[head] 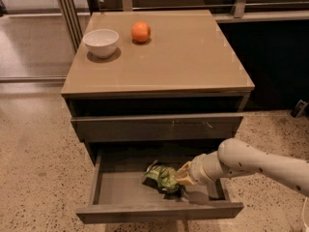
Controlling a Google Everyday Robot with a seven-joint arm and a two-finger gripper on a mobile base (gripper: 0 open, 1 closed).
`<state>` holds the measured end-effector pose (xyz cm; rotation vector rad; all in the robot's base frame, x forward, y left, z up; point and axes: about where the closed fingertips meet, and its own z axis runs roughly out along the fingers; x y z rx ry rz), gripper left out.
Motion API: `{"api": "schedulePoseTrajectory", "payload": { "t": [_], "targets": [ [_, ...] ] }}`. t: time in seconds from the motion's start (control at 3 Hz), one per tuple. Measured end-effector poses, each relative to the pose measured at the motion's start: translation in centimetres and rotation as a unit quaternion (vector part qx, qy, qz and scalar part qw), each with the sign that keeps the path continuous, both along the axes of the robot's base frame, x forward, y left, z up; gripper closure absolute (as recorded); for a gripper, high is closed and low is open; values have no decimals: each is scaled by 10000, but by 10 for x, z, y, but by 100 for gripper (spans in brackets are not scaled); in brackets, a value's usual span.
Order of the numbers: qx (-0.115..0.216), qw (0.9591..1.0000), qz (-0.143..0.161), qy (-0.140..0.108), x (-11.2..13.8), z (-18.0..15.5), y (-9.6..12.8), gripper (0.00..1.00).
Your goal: Pick green jalapeno chip bag from middle drawer and place on counter
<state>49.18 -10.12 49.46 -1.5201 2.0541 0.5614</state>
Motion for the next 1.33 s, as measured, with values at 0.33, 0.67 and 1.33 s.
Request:
{"api": "schedulePoseTrajectory", "payload": {
  "t": [0.33,0.67,1.33],
  "targets": [
    [40,10000,1,77,-3,-9,2,100],
    [-87,9999,-31,128,-8,-19,-5,100],
    [-47,9999,-70,109,-10,-45,-13,58]
  ]
}}
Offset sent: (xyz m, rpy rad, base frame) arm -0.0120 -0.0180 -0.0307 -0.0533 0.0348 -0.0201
